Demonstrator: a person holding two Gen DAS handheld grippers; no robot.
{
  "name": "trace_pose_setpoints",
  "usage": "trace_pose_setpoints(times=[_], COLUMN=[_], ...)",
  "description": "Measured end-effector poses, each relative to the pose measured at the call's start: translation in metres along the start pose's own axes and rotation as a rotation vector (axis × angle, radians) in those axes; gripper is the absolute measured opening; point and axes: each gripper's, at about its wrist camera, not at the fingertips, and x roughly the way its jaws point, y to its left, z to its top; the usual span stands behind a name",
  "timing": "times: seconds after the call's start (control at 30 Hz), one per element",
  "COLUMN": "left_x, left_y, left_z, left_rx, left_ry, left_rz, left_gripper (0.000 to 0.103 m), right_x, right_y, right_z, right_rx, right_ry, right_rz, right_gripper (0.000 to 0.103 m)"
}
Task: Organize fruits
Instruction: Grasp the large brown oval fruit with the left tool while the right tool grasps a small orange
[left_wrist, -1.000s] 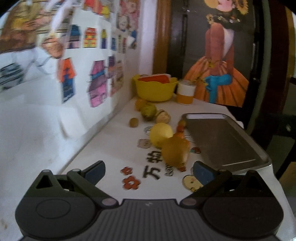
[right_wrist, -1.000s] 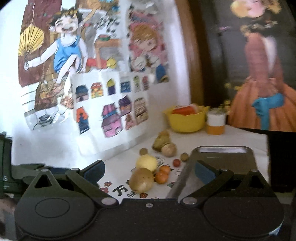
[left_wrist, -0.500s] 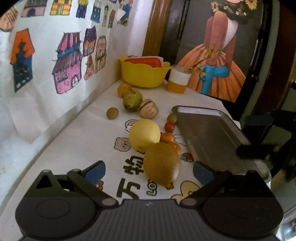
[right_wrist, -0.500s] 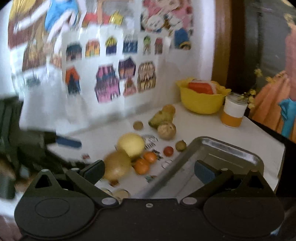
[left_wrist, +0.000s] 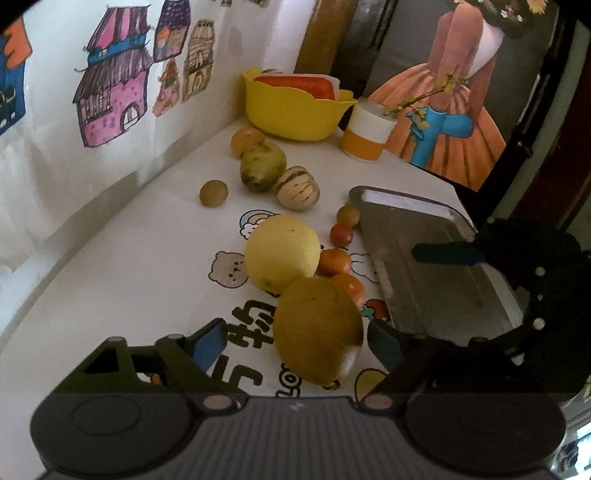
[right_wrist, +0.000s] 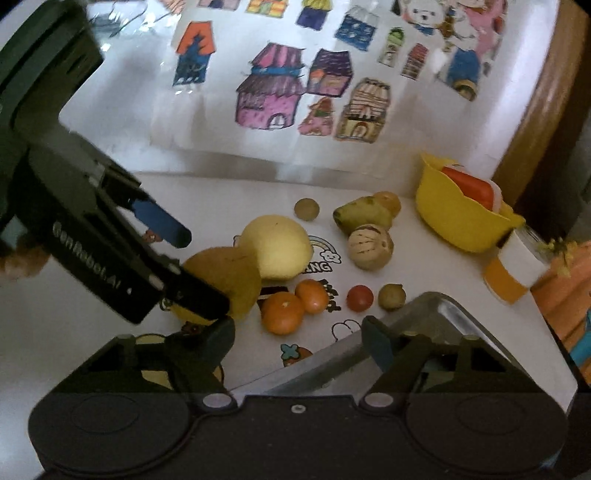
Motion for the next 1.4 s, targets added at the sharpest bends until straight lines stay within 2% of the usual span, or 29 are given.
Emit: trace_pose_setpoints(times=[0.1, 0.17, 0.37, 0.53, 0.67, 1.0, 1.13, 1.4], left_x=[0.004, 0.007, 0.017, 0.019, 0.016, 0.008, 0.003, -0.004], left_y=[0.0, 0.0, -0.002, 0.004, 0.007, 0.013, 0.013, -0.005], left_z=[0.003, 0.005, 0.009, 0.01, 0.009, 0.006, 0.005, 0.013], left_rx=[-0.015, -0.023, -0.061, -0.1, -0.11, -0.118, -0.118, -0.103], left_ry=[0.015, 0.028, 0.067, 0.074, 0.074, 0.061, 0.048, 0.003], left_rz=[-0.008, -0.022, -0.033, -0.058, -0.055, -0.028, -0.022, -0.063], left_gripper=[0.082, 0.074, 0.064, 0.061, 0.061, 0.06, 0.06, 0.06], right_x=[0.008, 0.012, 0.026, 0.031, 0.035, 0.034, 0.022, -0.006], right_y=[0.003, 0.005, 0.007, 0.004, 0.003, 0.002, 0.004, -0.005], right_z=[0.0, 0.0, 0.0, 0.0, 0.002, -0.001, -0.004, -0.008], right_rx=[-0.034, -0.054, -0.086, -0.065, -0.038, 0.031, 0.032, 0.095], right_ry=[0.003, 0.001, 0.015, 0.009, 0.008, -0.012, -0.044, -0.089], right_rz=[0.0, -0.005, -0.002, 0.011, 0.046, 0.052, 0.024, -0.054], right_gripper=[0.065, 0.059, 0.048, 0.044, 0.036, 0.033, 0.032, 0.033])
